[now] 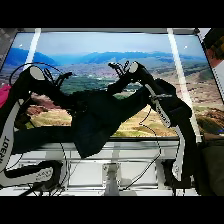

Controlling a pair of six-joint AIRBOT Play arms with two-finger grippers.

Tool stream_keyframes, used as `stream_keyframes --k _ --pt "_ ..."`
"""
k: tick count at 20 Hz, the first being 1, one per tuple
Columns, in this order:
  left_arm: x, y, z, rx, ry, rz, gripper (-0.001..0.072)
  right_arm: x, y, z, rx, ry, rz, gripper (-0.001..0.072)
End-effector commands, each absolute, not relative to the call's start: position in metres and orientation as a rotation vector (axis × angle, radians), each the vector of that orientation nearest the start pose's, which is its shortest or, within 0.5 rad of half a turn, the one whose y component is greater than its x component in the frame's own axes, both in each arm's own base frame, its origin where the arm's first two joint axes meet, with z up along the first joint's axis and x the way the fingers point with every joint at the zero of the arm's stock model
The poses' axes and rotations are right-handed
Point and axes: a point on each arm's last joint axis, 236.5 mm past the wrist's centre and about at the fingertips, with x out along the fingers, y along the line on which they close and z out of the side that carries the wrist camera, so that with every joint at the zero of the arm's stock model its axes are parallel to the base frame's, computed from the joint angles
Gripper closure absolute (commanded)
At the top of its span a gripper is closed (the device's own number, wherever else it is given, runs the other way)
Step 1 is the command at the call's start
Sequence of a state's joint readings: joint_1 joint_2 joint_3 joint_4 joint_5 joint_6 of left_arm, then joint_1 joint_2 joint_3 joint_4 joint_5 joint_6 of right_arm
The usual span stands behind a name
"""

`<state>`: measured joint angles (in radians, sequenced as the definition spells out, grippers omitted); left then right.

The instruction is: Fold the clothes and pants, and hang the long-sleeved shirts on hangers.

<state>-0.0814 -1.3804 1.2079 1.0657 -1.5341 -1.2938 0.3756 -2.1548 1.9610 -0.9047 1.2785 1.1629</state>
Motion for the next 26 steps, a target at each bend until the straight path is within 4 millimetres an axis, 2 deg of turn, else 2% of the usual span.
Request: stream_keyframes --k 1,3,5,7,9,11,13,15,17,20,23,24,26 --pt "0.301 -0.145 0.014 -0.196 1.593 -0.663 0.0687 0.460 0.331 -0.098 -0.009 1.310 0.932 0.0302" --pt "0.301 -0.145 0.014 -0.195 1.593 -0.663 0.0688 0.470 0.324 -0.102 -0.046 1.284 0.896 0.0304" --pt "0.301 -0.145 0.014 -0.196 1.593 -0.663 0.0687 0.470 0.323 -0.103 -0.051 1.287 0.894 0.0337" --pt "0.301 -0.145 0.014 -0.195 1.593 -0.662 0.0688 0.466 0.327 -0.105 -0.052 1.295 0.904 0.0491" --pt "0.301 -0.145 0.014 -0.196 1.592 -0.663 0.0688 0.461 0.331 -0.104 -0.050 1.306 0.919 0.0698" --pt "0.308 -0.145 0.013 -0.197 1.567 -0.652 0.0688 0.459 0.329 -0.097 -0.045 1.321 0.930 0.0700" --pt "0.327 -0.151 0.020 -0.224 1.473 -0.638 0.0689 0.481 0.320 -0.074 0.031 1.295 0.853 0.0702" --pt "0.353 -0.178 0.059 -0.327 1.296 -0.687 0.0690 0.518 0.295 -0.029 0.096 1.185 0.777 0.0703" --pt "0.379 -0.206 0.123 -0.361 1.063 -0.738 0.0691 0.557 0.251 0.026 0.182 1.040 0.658 0.0703" --pt "0.391 -0.245 0.223 -0.273 0.736 -0.798 0.0691 0.588 0.172 0.125 0.250 0.810 0.524 0.0704" --pt "0.396 -0.268 0.313 -0.243 0.453 -0.815 0.0691 0.589 0.098 0.224 0.276 0.584 0.407 0.0704" --pt "0.397 -0.275 0.338 -0.273 0.373 -0.817 0.0691 0.583 0.082 0.251 0.275 0.527 0.382 0.0704" --pt "0.394 -0.295 0.375 -0.309 0.247 -0.839 0.0691 0.571 0.058 0.299 0.269 0.415 0.338 0.0705"
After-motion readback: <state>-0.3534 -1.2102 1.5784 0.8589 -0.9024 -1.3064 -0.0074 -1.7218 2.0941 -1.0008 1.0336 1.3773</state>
